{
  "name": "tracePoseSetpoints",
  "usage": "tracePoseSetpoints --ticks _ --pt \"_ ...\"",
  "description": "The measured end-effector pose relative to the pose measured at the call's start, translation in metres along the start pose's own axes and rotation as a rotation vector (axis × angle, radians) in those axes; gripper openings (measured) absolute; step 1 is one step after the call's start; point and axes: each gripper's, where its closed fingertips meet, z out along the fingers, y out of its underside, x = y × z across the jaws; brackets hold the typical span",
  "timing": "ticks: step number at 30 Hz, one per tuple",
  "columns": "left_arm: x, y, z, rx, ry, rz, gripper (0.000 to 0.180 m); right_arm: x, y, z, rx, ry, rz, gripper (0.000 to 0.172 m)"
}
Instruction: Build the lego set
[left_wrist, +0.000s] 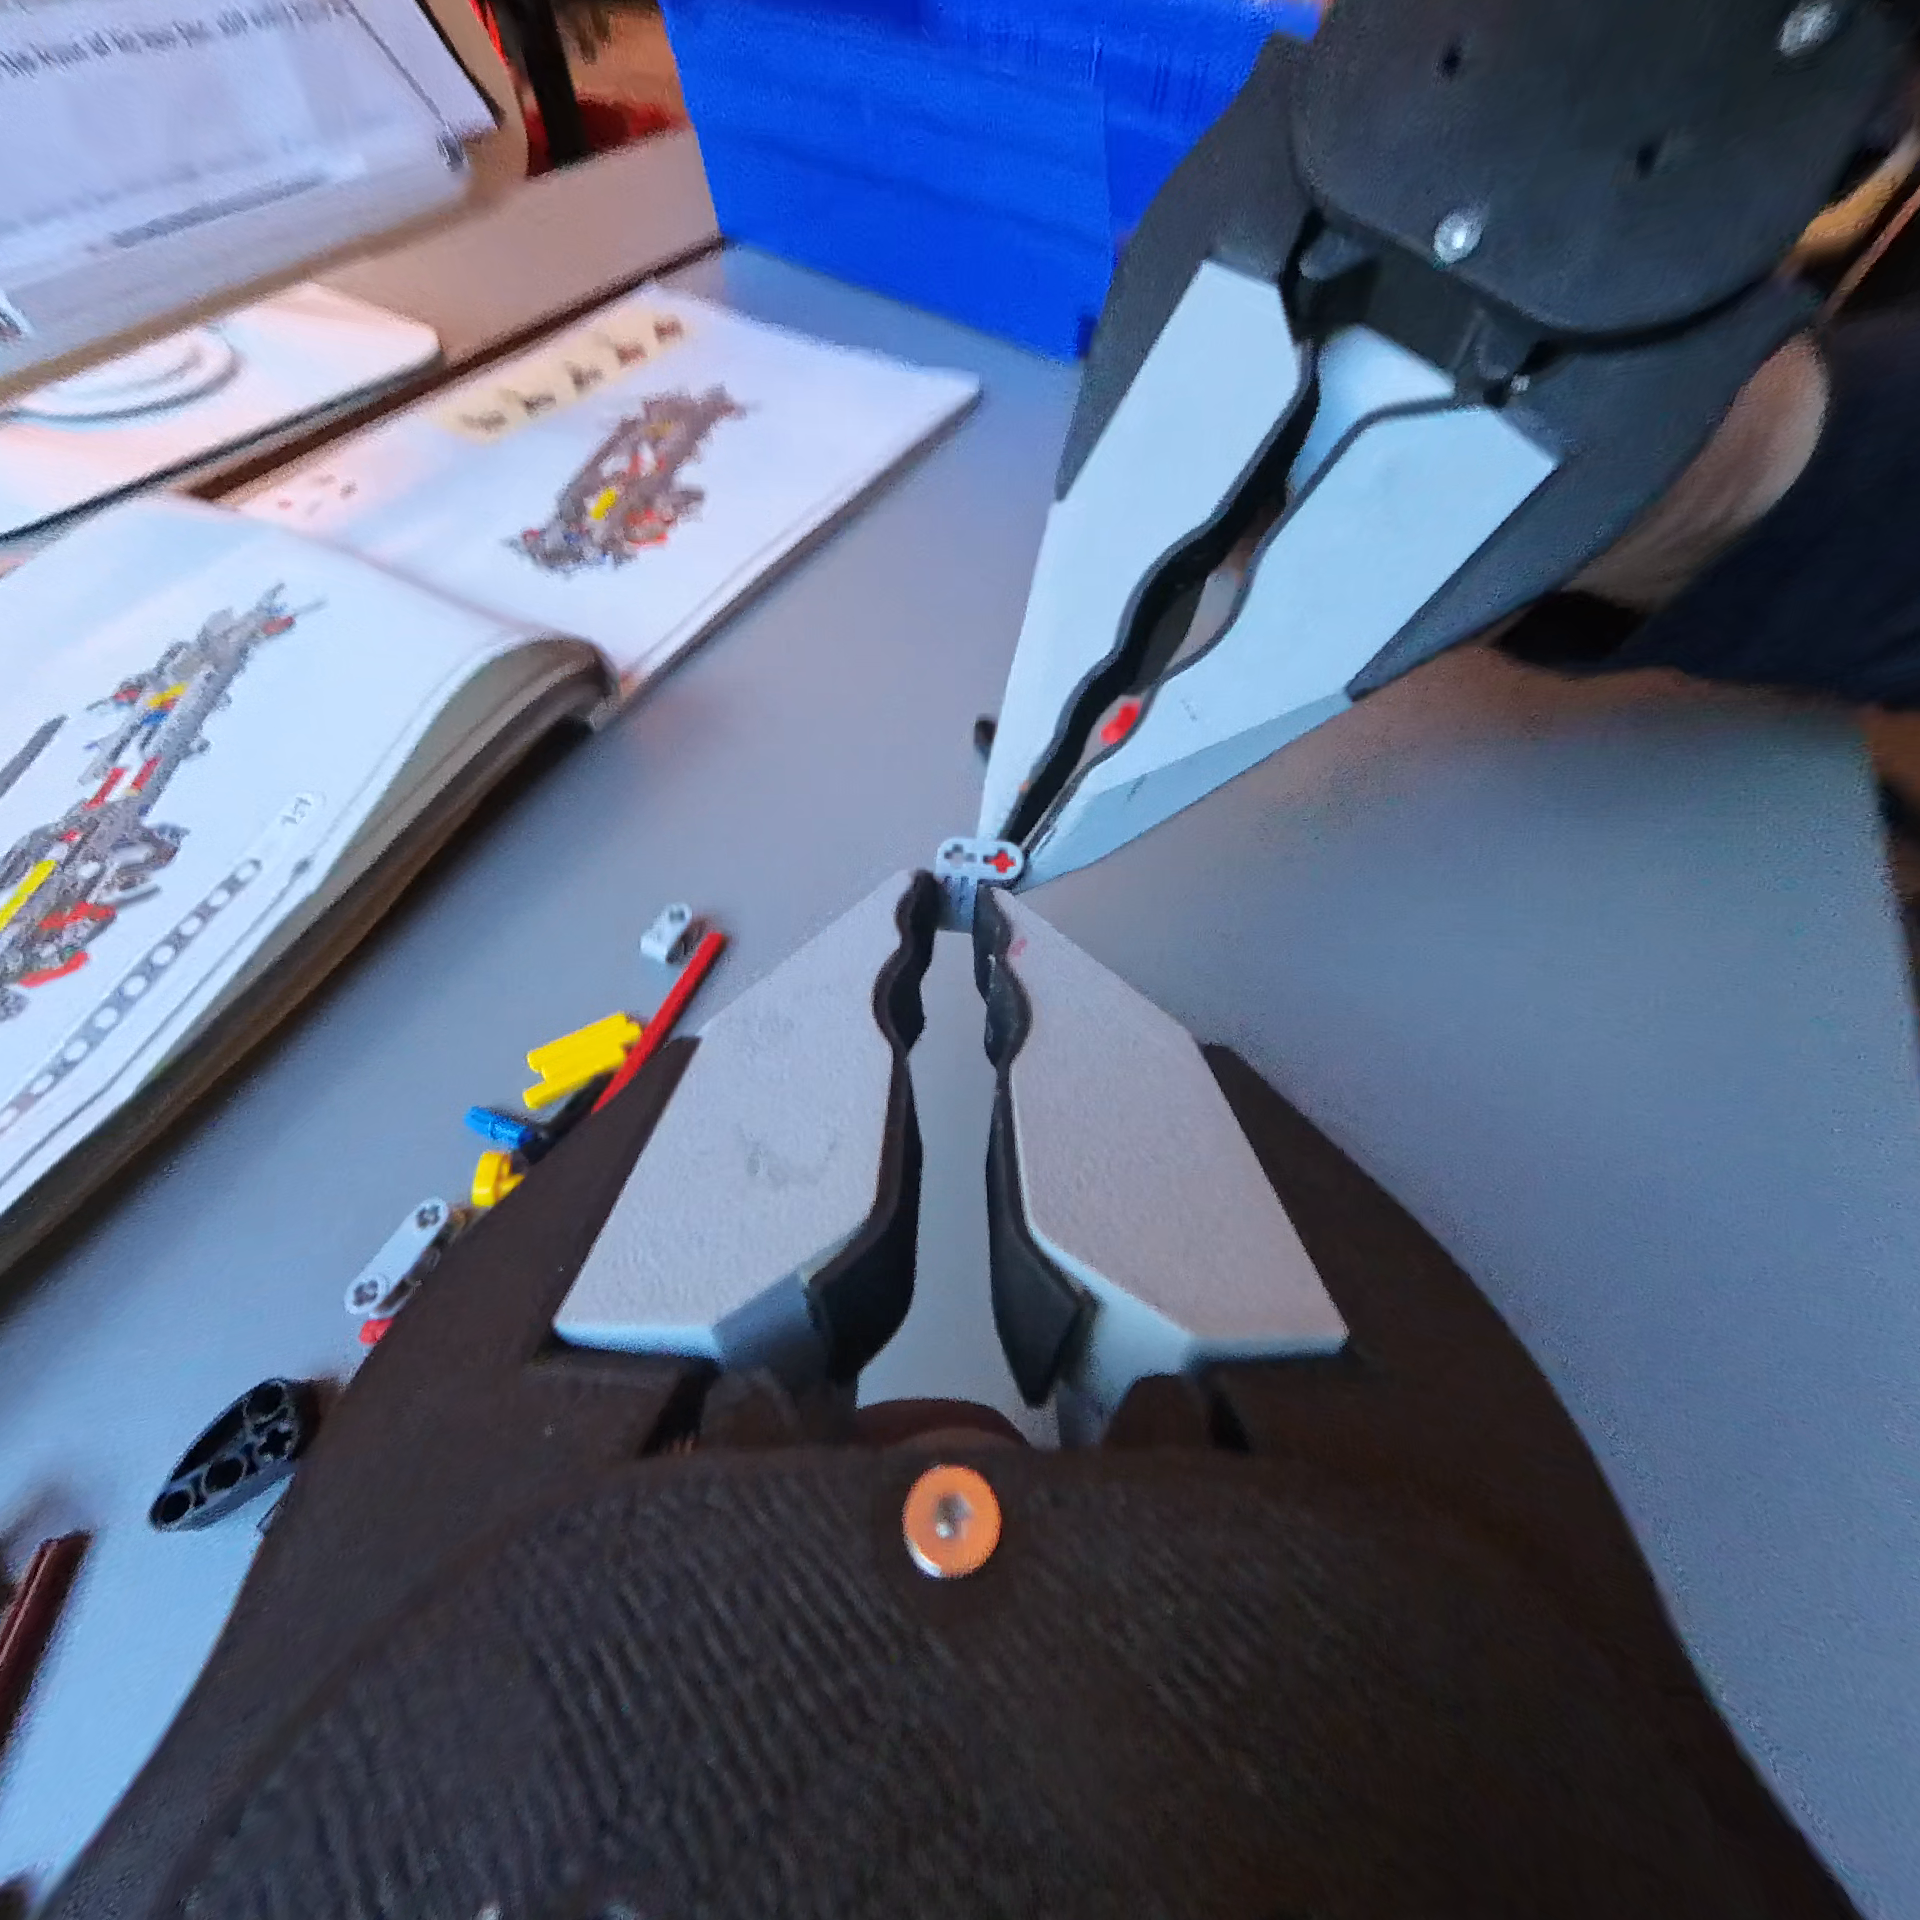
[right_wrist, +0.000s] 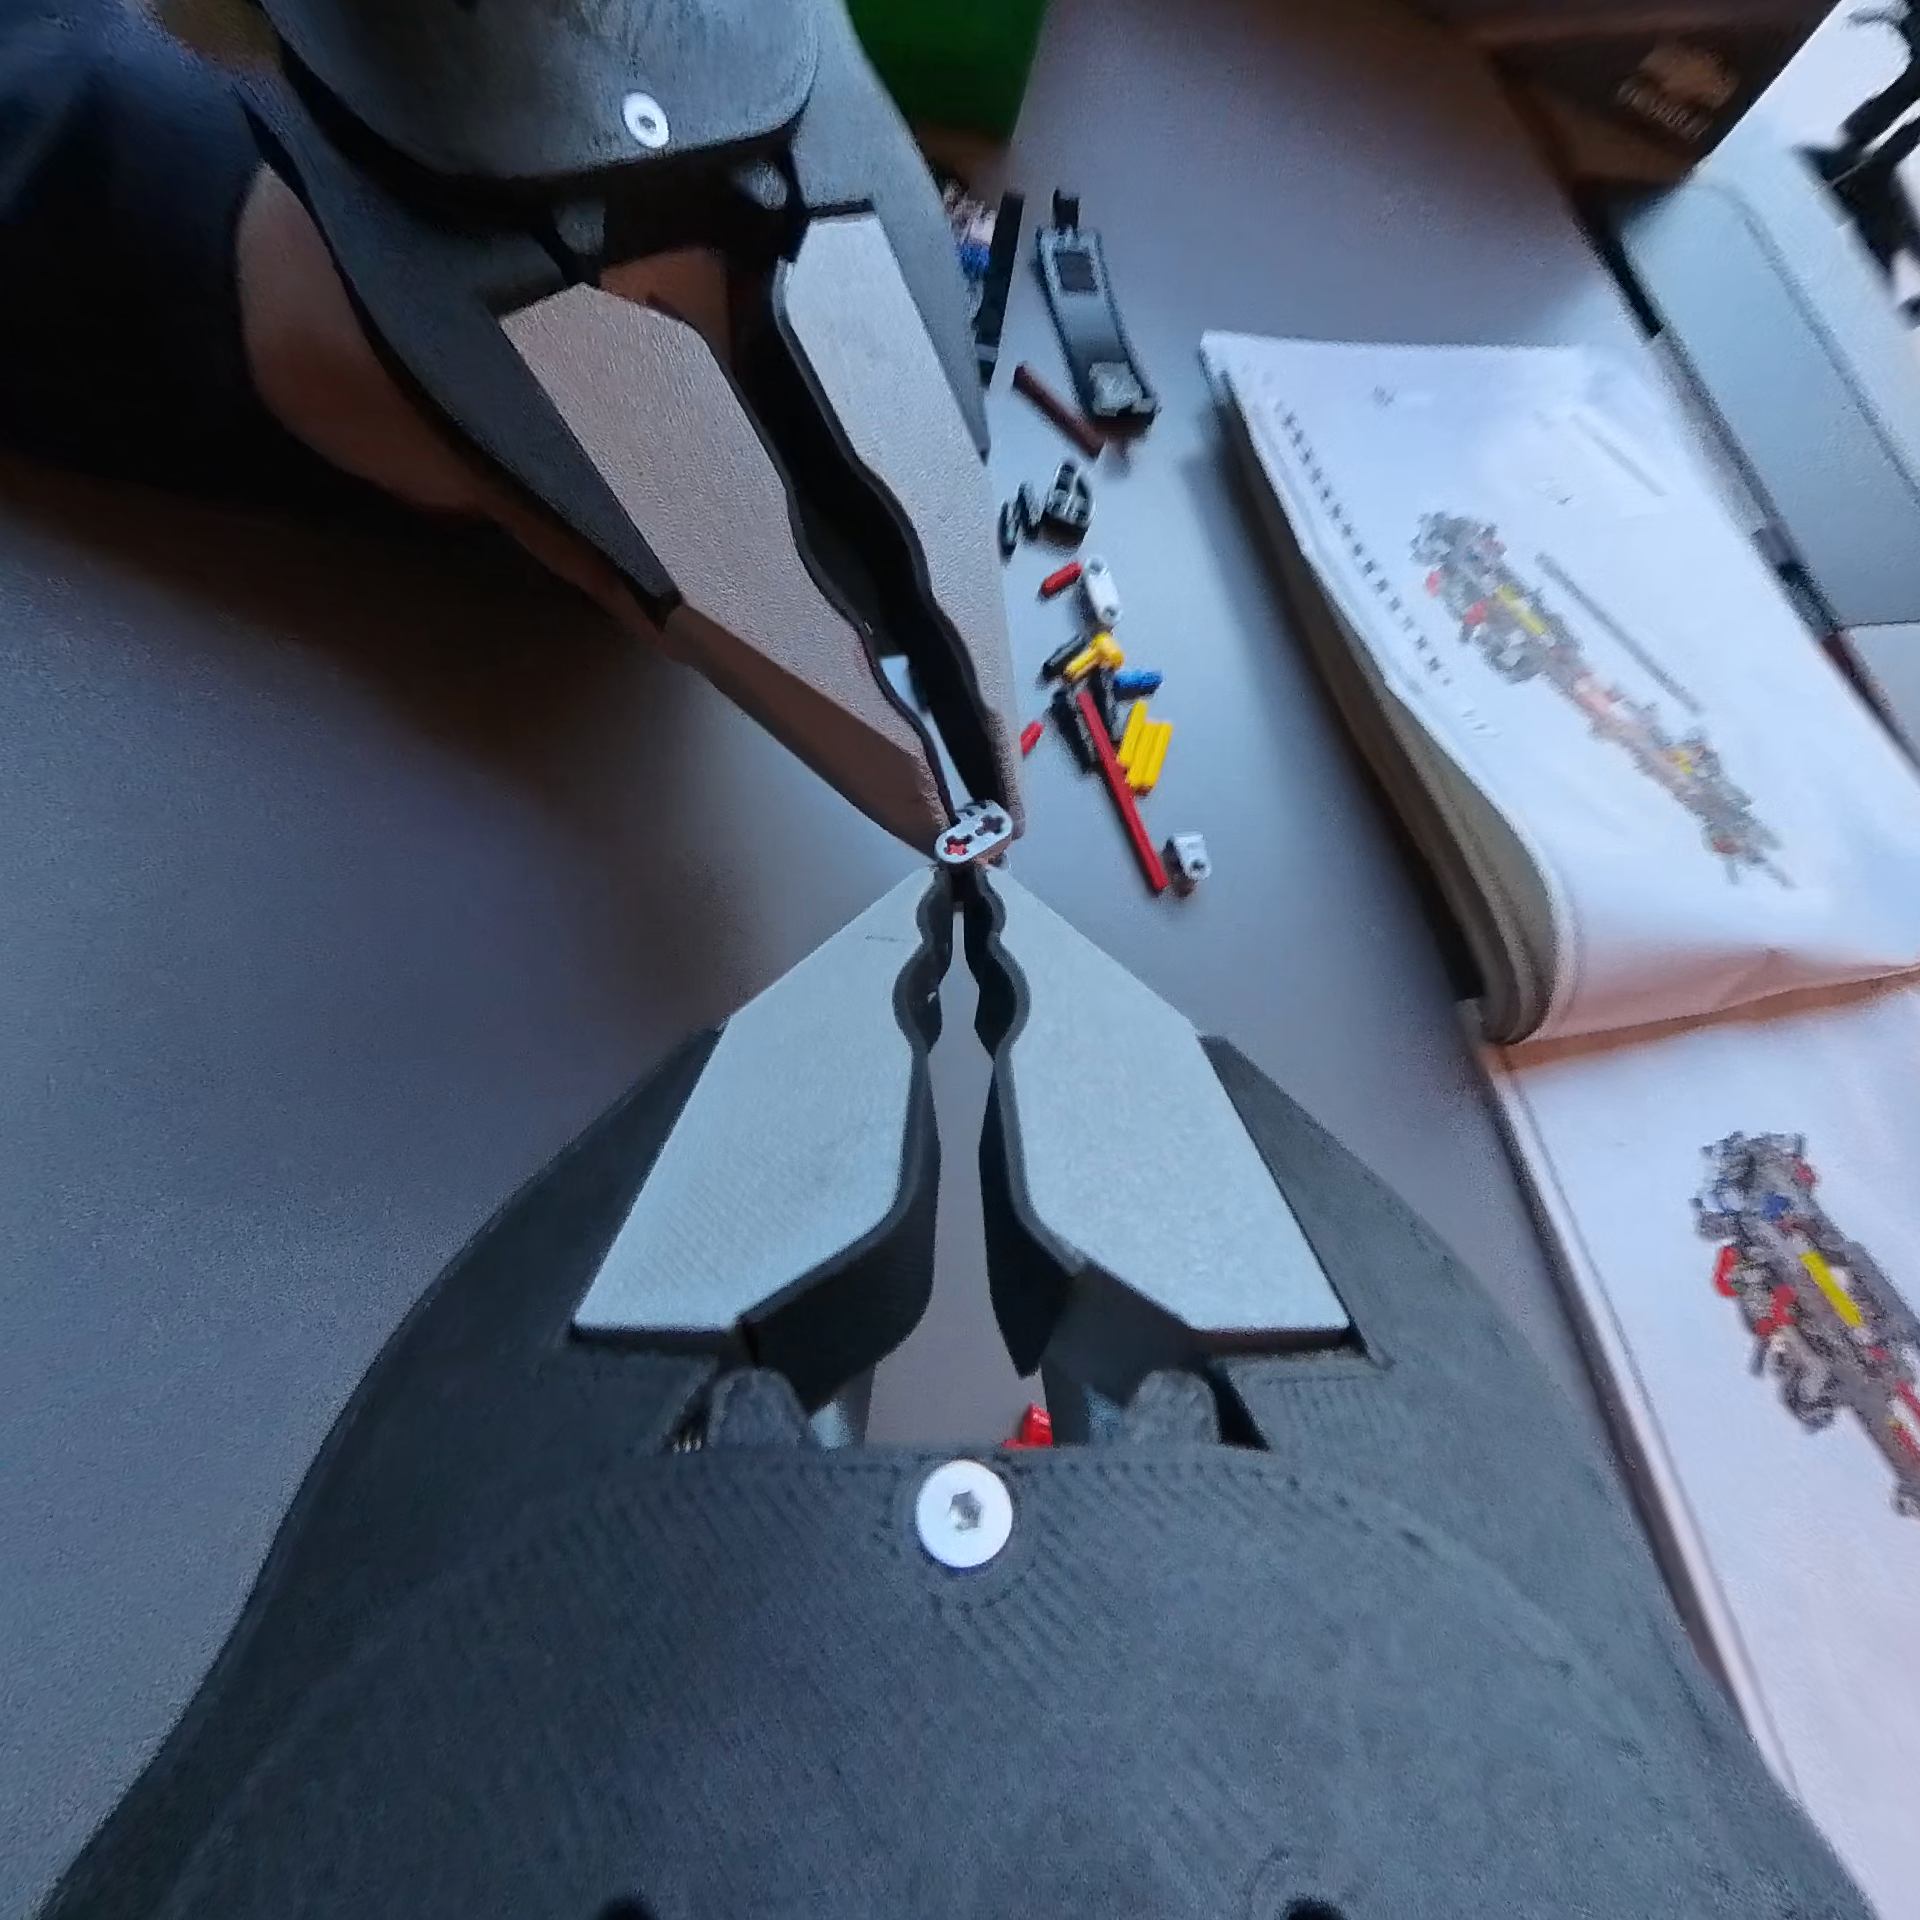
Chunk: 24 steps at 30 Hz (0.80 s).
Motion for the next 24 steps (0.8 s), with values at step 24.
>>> tracePoseSetpoints --ticks 24 --pt "-0.001 0.009 0.003 -0.033 0.020 0.020 0.006 0.001 0.006 0.000 0.197 -0.179 0.458 0.012"
